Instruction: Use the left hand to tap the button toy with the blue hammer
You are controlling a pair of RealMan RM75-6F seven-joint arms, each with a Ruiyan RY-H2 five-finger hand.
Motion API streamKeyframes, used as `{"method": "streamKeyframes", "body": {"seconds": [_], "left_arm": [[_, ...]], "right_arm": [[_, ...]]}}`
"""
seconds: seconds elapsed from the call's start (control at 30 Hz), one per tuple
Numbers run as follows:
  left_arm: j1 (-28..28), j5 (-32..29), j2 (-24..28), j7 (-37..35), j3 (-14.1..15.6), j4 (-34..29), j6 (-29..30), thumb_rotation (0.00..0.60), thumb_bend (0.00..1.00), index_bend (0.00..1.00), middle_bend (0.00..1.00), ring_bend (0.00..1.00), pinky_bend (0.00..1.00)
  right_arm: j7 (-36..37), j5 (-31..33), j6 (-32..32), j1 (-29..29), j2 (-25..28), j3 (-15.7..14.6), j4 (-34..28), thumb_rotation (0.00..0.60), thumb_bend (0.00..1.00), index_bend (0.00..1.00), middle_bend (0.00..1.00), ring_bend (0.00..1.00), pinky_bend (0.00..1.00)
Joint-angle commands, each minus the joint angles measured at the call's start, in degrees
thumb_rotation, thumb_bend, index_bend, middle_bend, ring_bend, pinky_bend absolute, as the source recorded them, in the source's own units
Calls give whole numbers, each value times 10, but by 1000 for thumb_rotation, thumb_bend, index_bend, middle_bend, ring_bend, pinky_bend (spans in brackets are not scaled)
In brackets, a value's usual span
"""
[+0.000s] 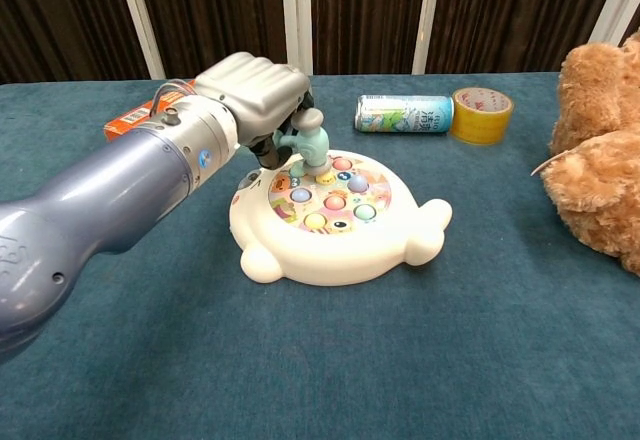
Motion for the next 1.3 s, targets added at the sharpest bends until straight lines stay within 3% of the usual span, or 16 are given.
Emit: {"method": "streamKeyframes", "body": {"seconds": [0.03, 0.3, 0.7, 0.87, 1.03, 1.3], "left_arm": [[14, 10, 27, -10, -1, -38, 17, 600, 608, 673, 470, 385, 522], [67, 25, 95, -47, 20, -119, 56, 600, 607, 673, 469, 385, 522], [164, 65, 194, -138, 94, -167, 83, 600, 607, 670, 469, 385, 522], [197, 92, 206, -170, 137, -149, 78, 600, 606, 668, 468, 385, 522], [220, 114, 194, -195, 162, -112, 71, 600, 606, 659, 468, 385, 522], [238, 131, 169, -217, 167, -62, 57, 600, 601, 624, 468, 385, 522]], "right_arm": [[-2, 0, 1, 0, -1, 0, 1, 600, 179, 0, 0, 0, 0], [-8, -1, 6, -1, -4, 1, 4, 600, 179, 0, 0, 0, 0], [-20, -4, 9, -3, -8, -2, 0, 600, 180, 0, 0, 0, 0], [-23, -5, 10, -3, -9, -3, 0, 600, 180, 0, 0, 0, 0], [-23, -5, 9, -3, -9, -3, 0, 600, 180, 0, 0, 0, 0], [-23, -5, 5, -1, -9, -3, 2, 600, 180, 0, 0, 0, 0]]}}
